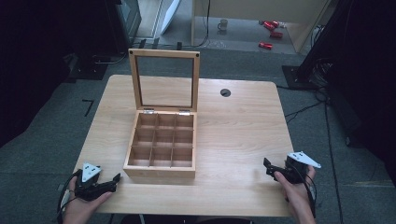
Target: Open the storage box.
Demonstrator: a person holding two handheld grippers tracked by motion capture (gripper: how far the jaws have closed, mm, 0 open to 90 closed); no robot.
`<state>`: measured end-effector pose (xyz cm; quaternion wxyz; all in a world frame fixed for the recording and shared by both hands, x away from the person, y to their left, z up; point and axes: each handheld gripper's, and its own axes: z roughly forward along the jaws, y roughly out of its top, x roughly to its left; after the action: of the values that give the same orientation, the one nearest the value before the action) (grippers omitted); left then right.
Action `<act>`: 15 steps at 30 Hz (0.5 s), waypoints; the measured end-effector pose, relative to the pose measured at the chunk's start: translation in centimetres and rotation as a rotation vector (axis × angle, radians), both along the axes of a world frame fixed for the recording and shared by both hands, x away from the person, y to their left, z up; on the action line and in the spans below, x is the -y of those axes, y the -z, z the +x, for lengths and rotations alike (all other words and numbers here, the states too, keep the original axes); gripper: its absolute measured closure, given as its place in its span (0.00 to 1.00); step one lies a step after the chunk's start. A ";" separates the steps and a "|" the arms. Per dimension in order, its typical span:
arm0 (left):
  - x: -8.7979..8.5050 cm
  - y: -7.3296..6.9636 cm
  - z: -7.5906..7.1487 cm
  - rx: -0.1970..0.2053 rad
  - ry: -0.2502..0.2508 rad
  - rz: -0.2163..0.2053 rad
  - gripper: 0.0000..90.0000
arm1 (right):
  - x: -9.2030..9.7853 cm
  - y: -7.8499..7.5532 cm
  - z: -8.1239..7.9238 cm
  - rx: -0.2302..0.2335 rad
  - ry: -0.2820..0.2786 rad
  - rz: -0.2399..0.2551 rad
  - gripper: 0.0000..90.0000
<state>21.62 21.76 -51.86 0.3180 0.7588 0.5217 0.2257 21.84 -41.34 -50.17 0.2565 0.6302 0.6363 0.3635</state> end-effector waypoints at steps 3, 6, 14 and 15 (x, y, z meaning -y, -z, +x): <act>0.0 0.0 0.0 0.000 0.000 0.000 0.18 | 0.6 0.6 -0.7 -0.017 0.012 -0.015 0.03; 0.0 0.0 0.0 0.000 0.000 0.000 0.18 | 1.1 1.1 -1.4 -0.028 0.023 -0.027 0.03; 0.0 0.0 0.0 0.000 0.000 0.000 0.18 | 1.0 2.1 -2.0 -0.055 0.017 -0.101 0.03; 0.0 0.0 0.0 0.000 0.000 0.000 0.18 | 0.9 2.2 -2.0 -0.063 0.014 -0.116 0.03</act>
<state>21.62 21.76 -51.86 0.3180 0.7588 0.5217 0.2256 19.88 -42.24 -52.39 0.2751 0.6299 0.6595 0.3044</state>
